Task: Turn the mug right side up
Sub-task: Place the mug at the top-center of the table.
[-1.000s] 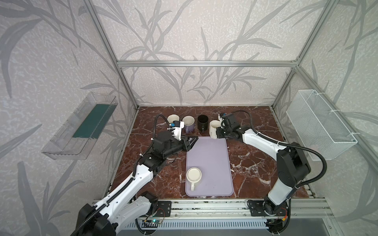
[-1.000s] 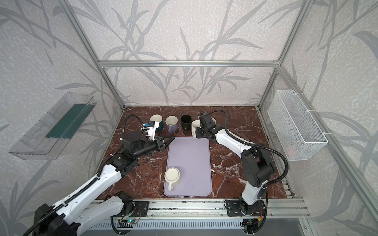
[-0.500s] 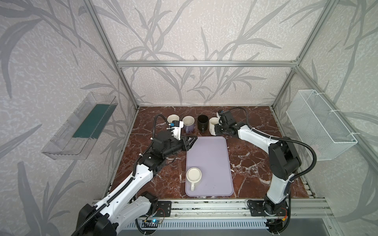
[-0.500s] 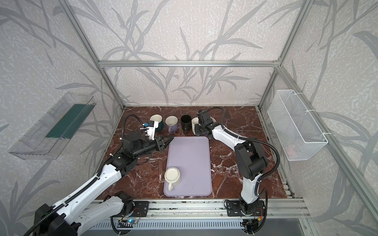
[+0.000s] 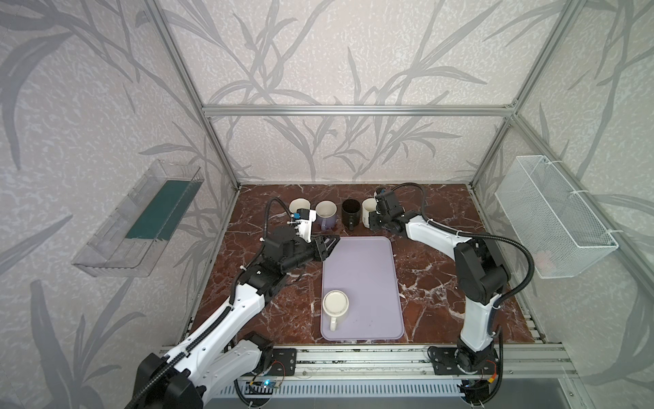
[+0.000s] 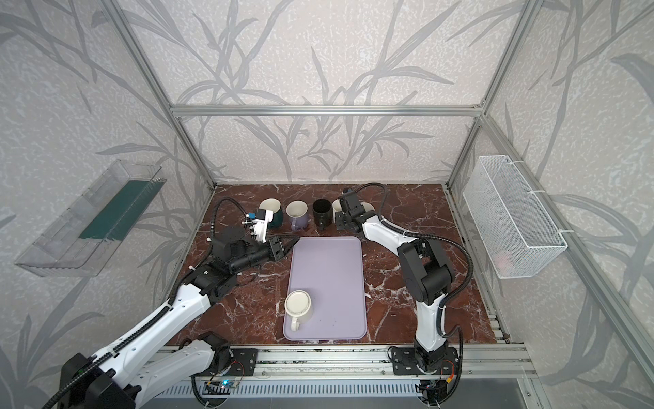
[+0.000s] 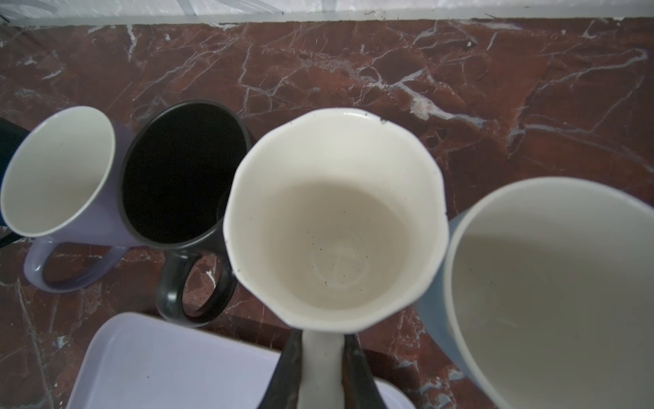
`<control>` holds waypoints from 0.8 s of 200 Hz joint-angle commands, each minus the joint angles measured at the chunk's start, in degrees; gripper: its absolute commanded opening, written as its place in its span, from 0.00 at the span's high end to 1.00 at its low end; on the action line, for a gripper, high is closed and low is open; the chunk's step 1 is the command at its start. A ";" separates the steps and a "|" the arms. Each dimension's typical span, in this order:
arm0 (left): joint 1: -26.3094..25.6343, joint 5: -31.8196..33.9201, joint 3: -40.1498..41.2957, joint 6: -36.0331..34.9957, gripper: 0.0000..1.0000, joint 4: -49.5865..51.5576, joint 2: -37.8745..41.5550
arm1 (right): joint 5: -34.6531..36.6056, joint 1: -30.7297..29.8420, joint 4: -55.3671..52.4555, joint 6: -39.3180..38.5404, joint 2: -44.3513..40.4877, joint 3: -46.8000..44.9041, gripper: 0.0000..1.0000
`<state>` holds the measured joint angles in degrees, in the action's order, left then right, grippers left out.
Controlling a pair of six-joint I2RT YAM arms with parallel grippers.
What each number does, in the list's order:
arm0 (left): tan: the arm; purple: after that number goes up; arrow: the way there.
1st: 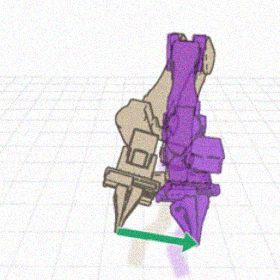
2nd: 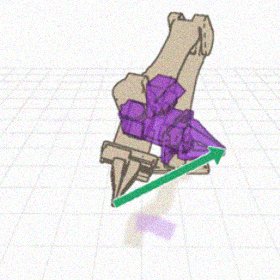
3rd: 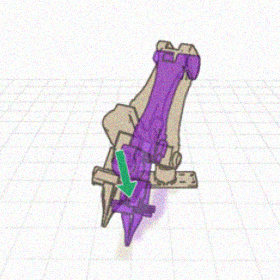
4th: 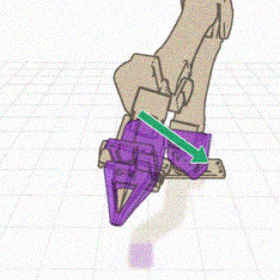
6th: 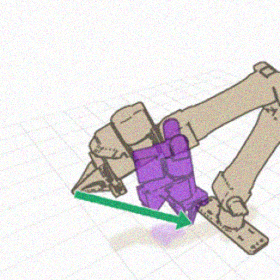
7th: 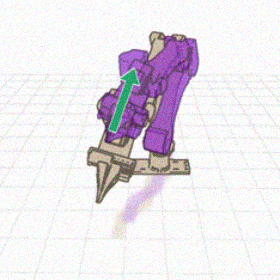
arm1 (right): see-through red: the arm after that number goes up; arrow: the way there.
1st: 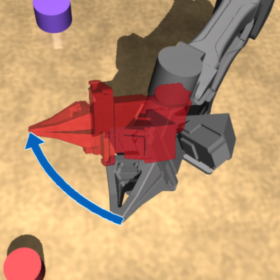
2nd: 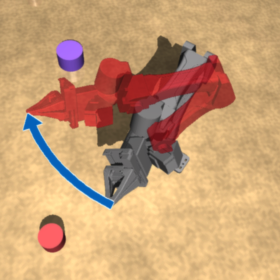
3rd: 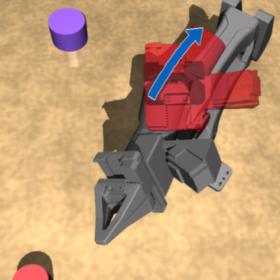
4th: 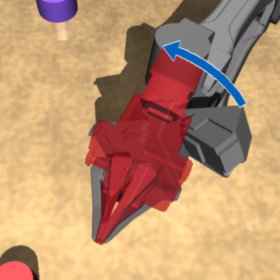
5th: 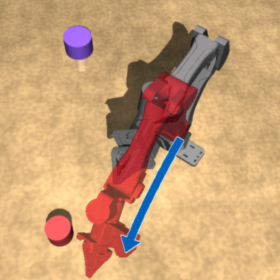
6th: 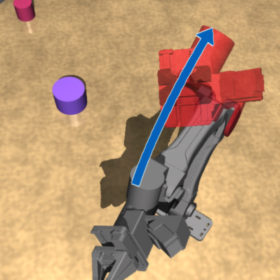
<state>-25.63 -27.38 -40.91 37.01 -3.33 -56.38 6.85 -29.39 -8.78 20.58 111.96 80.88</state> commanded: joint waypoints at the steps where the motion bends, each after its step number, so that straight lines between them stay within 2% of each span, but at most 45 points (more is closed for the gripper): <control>1: 0.60 -0.70 -1.63 -0.85 0.69 0.43 0.13 | 2.55 0.27 3.86 1.74 0.82 1.48 1.00; 99: 1.45 -1.28 -1.09 -0.80 0.70 0.31 0.17 | 7.99 -2.10 9.08 2.23 -0.07 -4.37 1.00; 136: 1.63 -1.01 -0.97 -0.98 0.69 0.92 0.83 | 7.91 -2.73 8.92 2.48 -0.08 -4.07 0.81; 160: 1.75 -0.94 -0.93 -0.89 0.69 0.99 0.92 | 7.57 -2.70 7.73 2.62 0.27 -3.09 0.72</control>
<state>-24.29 -27.99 -40.91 36.95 -2.98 -56.36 13.54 -31.75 -1.08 22.70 112.40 76.71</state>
